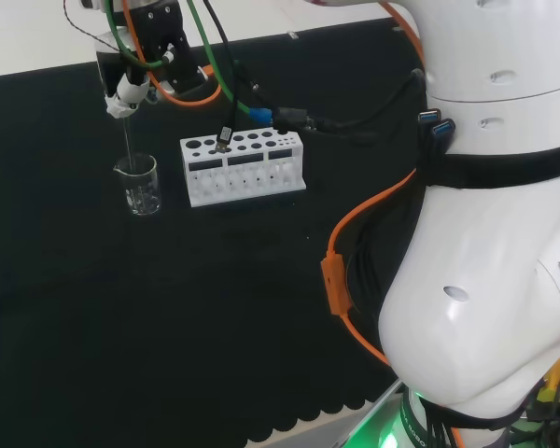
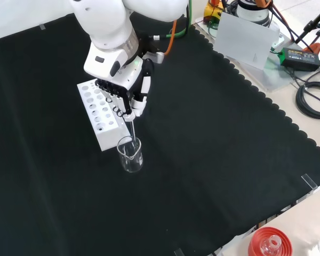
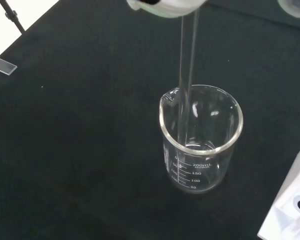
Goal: Stir in the beaker to the left of the white test tube rack with the glass rod.
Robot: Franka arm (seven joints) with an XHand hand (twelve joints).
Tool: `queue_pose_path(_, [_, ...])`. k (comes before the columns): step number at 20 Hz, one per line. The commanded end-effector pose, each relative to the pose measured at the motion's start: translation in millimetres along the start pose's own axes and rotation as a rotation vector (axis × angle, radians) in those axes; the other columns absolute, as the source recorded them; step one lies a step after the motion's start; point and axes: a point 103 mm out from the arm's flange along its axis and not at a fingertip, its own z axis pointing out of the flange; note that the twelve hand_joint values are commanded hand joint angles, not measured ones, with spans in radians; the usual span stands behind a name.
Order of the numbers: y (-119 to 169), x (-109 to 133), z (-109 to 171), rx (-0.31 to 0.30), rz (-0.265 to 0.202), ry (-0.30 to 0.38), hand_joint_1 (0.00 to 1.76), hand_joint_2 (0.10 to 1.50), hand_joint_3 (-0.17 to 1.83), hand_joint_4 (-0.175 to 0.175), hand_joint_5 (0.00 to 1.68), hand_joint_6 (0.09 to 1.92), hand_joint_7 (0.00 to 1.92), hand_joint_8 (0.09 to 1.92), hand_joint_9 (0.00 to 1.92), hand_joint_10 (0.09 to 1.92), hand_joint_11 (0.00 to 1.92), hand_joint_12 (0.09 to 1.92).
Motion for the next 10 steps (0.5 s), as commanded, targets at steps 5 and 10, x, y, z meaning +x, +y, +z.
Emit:
queue_pose_path(5, [4.8,1.4,-0.6,0.017,0.005,-0.003,1.33,1.03,-0.17,-0.175,1.41,0.09,1.54,0.25,1.77,0.27,1.57,0.71])
queue_pose_path(10, [8.7,-3.5,-2.3,0.011,0.008,-0.002,1.33,1.03,-0.17,-0.175,1.41,0.09,1.54,0.25,1.77,0.27,1.57,0.71])
